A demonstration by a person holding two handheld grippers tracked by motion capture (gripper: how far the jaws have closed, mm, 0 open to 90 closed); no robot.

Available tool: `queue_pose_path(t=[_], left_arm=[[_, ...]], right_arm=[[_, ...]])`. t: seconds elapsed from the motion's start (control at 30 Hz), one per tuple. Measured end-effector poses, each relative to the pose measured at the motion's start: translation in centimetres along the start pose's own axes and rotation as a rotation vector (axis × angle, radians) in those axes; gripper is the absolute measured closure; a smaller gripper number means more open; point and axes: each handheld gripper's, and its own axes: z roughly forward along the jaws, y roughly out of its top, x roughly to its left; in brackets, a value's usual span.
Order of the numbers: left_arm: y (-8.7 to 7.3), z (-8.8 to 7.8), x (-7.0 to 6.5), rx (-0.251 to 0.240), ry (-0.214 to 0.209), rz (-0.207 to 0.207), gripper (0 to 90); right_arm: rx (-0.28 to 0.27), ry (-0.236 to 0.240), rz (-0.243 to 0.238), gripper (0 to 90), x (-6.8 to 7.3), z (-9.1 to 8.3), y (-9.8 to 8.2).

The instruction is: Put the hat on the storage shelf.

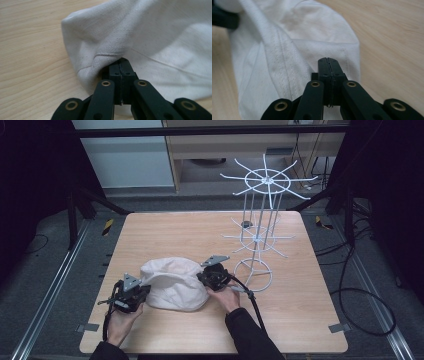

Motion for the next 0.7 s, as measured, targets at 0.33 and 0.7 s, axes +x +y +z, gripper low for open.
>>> queue_pose_path(t=[0.33,0.7], left_arm=[[1.2,2.0,2.3,-0.007,0.039,-0.081,89.6],[2.3,3.7,3.0,-0.022,0.029,-0.130,89.6]], right_arm=[[-0.005,0.123,-0.078,90.0,4.6,-0.2,-0.7],[-0.005,0.191,-0.095,90.0,7.4,0.9,-0.5]])
